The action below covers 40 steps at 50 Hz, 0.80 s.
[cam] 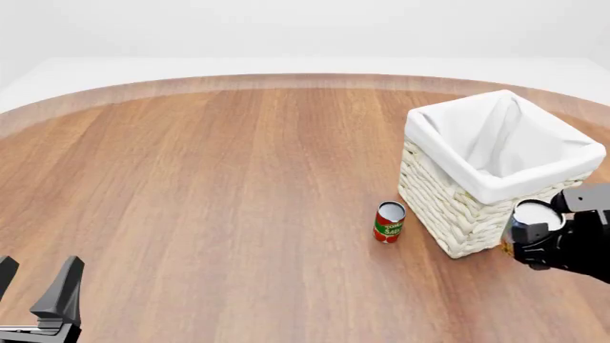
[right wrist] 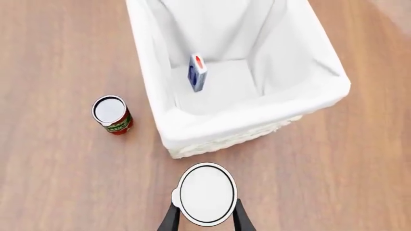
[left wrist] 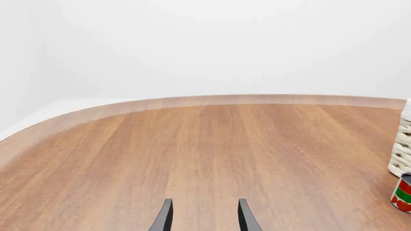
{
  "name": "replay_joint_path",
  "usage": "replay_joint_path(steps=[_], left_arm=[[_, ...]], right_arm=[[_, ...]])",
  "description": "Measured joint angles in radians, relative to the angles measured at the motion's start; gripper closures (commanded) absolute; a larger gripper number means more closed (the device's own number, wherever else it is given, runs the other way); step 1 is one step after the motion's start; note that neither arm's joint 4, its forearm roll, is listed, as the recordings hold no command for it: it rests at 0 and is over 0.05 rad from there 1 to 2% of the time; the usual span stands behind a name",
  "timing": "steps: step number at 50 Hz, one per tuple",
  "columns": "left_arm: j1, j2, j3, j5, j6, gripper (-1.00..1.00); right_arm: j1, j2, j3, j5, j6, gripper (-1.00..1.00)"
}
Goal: Pick up the alphabet soup and the cream cheese box, and put them in the basket.
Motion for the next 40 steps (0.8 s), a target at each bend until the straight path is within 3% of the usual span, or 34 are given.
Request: replay_joint_path(steps=[40], left_arm=[[0.0, 0.0, 0.0, 0.0, 0.0, -1.0]], right_arm=[[0.019, -0.028, -0.235, 0.168, -0.009, 1.0]])
